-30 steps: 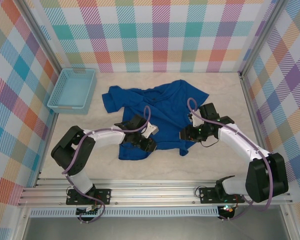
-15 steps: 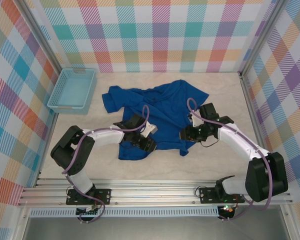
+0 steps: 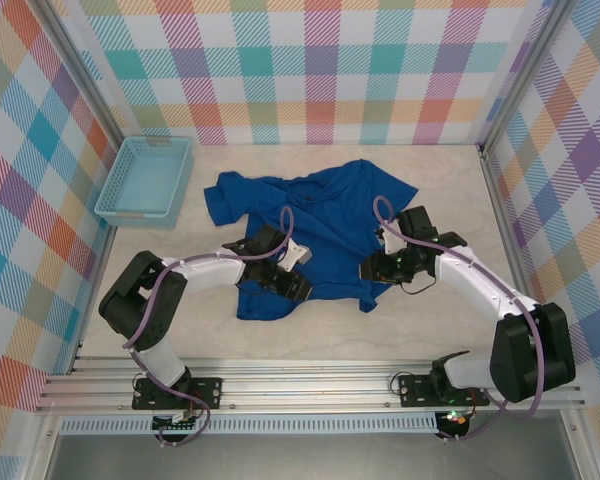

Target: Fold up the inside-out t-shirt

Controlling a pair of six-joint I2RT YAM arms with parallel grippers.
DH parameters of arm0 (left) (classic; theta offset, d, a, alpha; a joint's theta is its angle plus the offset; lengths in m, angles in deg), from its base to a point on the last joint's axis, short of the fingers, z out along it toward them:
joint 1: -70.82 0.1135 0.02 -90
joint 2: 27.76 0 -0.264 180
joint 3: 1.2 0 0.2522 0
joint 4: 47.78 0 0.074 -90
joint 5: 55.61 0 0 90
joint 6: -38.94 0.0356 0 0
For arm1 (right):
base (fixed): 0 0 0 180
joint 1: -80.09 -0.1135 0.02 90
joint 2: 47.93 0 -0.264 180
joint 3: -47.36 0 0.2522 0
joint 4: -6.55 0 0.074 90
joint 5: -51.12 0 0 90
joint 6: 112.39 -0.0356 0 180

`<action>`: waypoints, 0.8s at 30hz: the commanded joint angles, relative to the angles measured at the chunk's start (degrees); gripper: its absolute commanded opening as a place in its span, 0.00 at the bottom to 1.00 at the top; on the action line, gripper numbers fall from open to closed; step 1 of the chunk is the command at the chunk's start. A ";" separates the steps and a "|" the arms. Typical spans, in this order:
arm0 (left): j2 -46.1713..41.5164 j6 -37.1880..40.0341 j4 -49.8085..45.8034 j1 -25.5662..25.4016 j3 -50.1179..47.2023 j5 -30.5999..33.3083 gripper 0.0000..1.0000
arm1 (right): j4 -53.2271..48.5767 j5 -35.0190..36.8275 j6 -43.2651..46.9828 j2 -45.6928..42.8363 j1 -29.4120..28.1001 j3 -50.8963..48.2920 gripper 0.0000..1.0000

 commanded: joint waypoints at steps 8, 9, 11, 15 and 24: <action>-1.14 -0.61 -0.19 0.28 0.02 -0.35 0.24 | -0.08 0.07 0.96 0.54 -0.44 0.05 0.30; -1.29 -0.69 -0.03 0.40 -0.06 -0.17 0.25 | -0.14 0.15 1.04 0.59 -0.46 0.05 0.30; -1.61 -0.91 0.34 0.46 -0.14 0.29 0.25 | -0.08 0.11 1.06 0.54 -0.45 0.05 0.30; -1.52 -1.01 0.43 0.63 -0.01 0.44 0.23 | -0.23 0.16 1.12 0.45 -0.46 0.05 0.30; -0.89 -1.49 0.96 1.31 0.66 0.65 0.22 | -0.22 0.05 0.96 0.28 -0.55 -0.21 0.29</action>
